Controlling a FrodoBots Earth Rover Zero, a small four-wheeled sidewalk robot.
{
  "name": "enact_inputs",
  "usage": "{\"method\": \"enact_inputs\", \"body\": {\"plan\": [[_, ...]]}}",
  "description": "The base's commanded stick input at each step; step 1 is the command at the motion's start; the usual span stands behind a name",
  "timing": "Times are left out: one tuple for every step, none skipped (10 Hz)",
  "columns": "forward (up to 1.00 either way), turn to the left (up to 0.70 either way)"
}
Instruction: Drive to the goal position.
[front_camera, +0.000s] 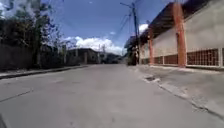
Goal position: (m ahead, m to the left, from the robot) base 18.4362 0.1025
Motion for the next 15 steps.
{"method": "enact_inputs", "body": {"plan": [[1.0,0.03],[1.0,0.03],[1.0,0.03],[1.0,0.03],[1.0,0.03],[1.0,0.03],[1.0,0.03],[1.0,0.02],[1.0,0.02],[1.0,0.02],[1.0,0.03],[1.0,0.02],[1.0,0.03],[1.0,0.0],[1.0,0.0]]}}
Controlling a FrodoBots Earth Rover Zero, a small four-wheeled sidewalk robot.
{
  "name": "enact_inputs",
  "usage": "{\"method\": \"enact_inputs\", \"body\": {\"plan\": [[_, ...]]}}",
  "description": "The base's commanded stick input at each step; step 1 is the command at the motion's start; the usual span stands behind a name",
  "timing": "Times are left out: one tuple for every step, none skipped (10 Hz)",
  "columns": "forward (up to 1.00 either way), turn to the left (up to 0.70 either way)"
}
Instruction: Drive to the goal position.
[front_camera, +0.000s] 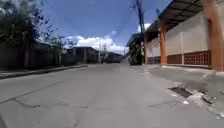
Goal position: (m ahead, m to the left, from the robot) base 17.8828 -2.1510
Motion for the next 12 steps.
{"method": "enact_inputs", "body": {"plan": [[1.0,-0.01],[1.0,-0.06],[1.0,-0.2],[1.0,-0.08],[1.0,0.0],[1.0,0.0],[1.0,-0.03],[1.0,-0.04],[1.0,-0.13],[1.0,-0.21],[1.0,-0.17],[1.0,-0.08]]}}
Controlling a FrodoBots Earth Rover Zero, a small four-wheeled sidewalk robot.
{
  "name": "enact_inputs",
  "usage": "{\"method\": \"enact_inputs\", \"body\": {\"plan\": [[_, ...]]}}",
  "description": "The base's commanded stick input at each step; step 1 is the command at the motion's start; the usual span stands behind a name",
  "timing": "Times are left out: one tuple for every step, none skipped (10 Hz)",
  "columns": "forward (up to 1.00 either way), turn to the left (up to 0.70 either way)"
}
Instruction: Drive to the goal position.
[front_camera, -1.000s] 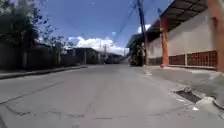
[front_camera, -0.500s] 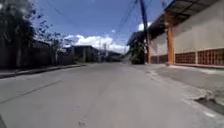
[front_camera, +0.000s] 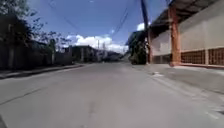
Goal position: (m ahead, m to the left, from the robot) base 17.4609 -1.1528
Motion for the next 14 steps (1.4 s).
{"method": "enact_inputs", "body": {"plan": [[1.0,0.0],[1.0,0.0],[1.0,-0.05],[1.0,-0.16],[1.0,-0.27],[1.0,-0.2],[1.0,0.0],[1.0,-0.02],[1.0,-0.14],[1.0,-0.17],[1.0,-0.18],[1.0,-0.05],[1.0,-0.07],[1.0,-0.09]]}}
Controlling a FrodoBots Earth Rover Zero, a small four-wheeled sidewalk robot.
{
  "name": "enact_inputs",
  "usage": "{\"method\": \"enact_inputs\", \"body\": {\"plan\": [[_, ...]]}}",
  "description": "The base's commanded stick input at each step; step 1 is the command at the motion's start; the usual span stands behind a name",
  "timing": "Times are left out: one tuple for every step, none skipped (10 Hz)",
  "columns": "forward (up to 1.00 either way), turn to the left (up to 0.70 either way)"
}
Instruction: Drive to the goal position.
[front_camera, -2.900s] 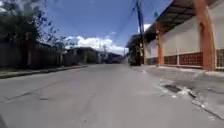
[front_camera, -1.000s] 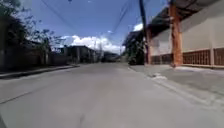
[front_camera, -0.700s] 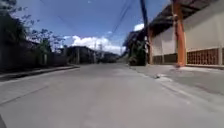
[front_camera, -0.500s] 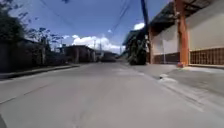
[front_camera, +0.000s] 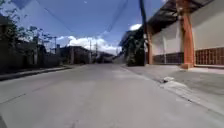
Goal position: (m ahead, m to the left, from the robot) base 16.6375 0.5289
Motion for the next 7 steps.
{"method": "enact_inputs", "body": {"plan": [[1.0,-0.11],[1.0,-0.03],[1.0,0.0],[1.0,0.0],[1.0,0.0],[1.0,0.0],[1.0,0.0]]}}
